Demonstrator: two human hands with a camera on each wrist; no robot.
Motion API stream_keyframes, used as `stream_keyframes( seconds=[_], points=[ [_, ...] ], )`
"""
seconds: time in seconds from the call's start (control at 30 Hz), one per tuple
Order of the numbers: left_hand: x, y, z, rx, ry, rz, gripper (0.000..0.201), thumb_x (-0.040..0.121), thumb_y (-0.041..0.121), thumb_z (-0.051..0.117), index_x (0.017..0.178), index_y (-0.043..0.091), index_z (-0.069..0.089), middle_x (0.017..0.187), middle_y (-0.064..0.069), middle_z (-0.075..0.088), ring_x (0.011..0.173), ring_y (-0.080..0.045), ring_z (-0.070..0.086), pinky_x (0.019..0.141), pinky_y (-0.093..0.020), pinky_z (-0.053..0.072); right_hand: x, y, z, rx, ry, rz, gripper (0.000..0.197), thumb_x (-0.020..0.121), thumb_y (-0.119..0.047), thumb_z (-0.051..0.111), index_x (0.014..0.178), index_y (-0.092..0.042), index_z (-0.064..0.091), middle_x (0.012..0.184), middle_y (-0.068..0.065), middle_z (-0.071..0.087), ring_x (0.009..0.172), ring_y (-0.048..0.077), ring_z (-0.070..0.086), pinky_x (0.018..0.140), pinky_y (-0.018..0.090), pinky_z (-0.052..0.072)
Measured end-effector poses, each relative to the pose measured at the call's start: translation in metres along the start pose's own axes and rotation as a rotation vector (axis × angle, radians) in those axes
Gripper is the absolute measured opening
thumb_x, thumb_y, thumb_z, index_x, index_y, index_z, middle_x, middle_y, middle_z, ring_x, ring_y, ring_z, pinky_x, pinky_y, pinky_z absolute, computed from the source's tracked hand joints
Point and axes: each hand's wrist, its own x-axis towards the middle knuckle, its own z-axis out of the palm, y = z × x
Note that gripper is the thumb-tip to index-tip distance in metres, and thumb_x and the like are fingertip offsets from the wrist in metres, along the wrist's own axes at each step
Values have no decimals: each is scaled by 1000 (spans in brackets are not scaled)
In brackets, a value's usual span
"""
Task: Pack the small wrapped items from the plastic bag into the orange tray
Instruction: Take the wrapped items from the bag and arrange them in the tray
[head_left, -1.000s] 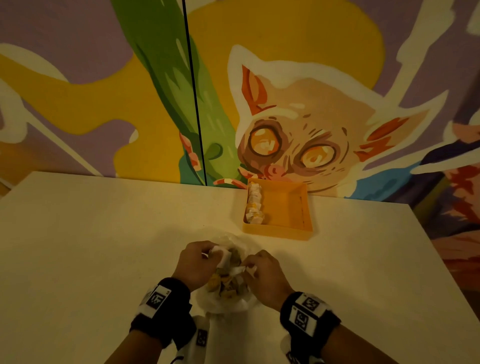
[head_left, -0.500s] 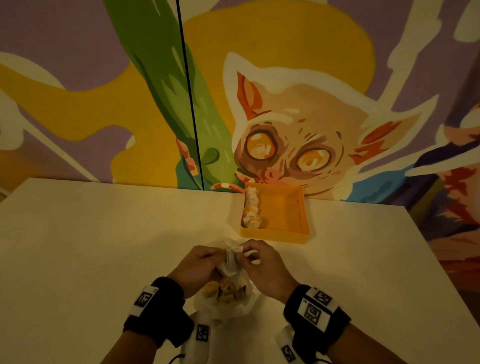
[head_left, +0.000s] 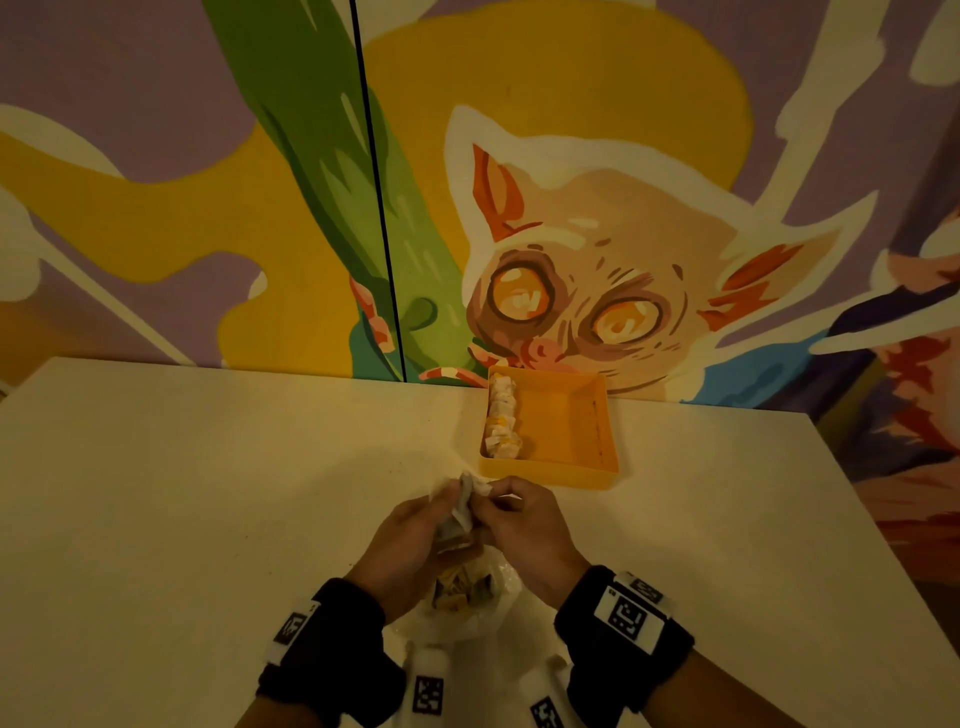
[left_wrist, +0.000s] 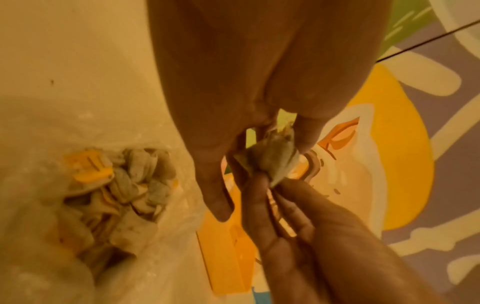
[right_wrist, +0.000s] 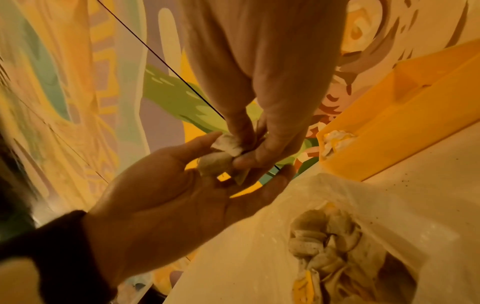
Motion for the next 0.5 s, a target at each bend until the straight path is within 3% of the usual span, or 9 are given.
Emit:
stream_keyframes(
  seconds=[0.13, 0.23, 0.33, 0.4, 0.5],
  points=[
    [-2, 5, 3, -72, -67, -3, 36, 100, 33, 46, 115, 8, 66, 113, -13, 71, 108, -27, 67, 93, -43, 53, -4, 1, 0, -113, -42, -58, 12, 84, -19, 73, 73, -22, 69, 87, 8, 73, 82, 27, 71, 77, 51, 59],
    [-2, 7, -2, 5, -62, 18, 29, 98, 12, 48, 117, -4, 62, 116, -24, 66, 107, -32, 65, 88, -44, 56, -6, -4, -6, -248, -92, -74, 3, 85, -19, 72, 88, -18, 70, 91, 4, 70, 69, 21, 70, 59, 32, 59],
    [-2, 8, -4, 119, -67, 8, 28, 101, 8, 43, 107, -9, 65, 107, -24, 69, 97, -33, 70, 88, -44, 57, -7, -12, -11, -292, -77, -66, 19, 84, -22, 73, 101, -22, 63, 94, 1, 65, 66, 17, 67, 47, 20, 49],
    [-2, 10, -3, 188, -61, 13, 25, 100, 9, 47, 104, -5, 67, 100, -22, 72, 90, -33, 72, 83, -40, 59, -7, -16, -13, -260, -93, -47, 23, 85, -24, 72, 105, -24, 62, 97, 3, 63, 68, 16, 66, 47, 18, 48],
    [-1, 14, -1, 211, -30, 18, 29, 99, 18, 50, 102, -5, 68, 89, -22, 71, 73, -28, 71, 66, -33, 61, -4, -15, -15, -301, -109, -114, 17, 84, -27, 73, 100, -27, 68, 93, 1, 66, 70, 15, 67, 52, 20, 50]
  ],
)
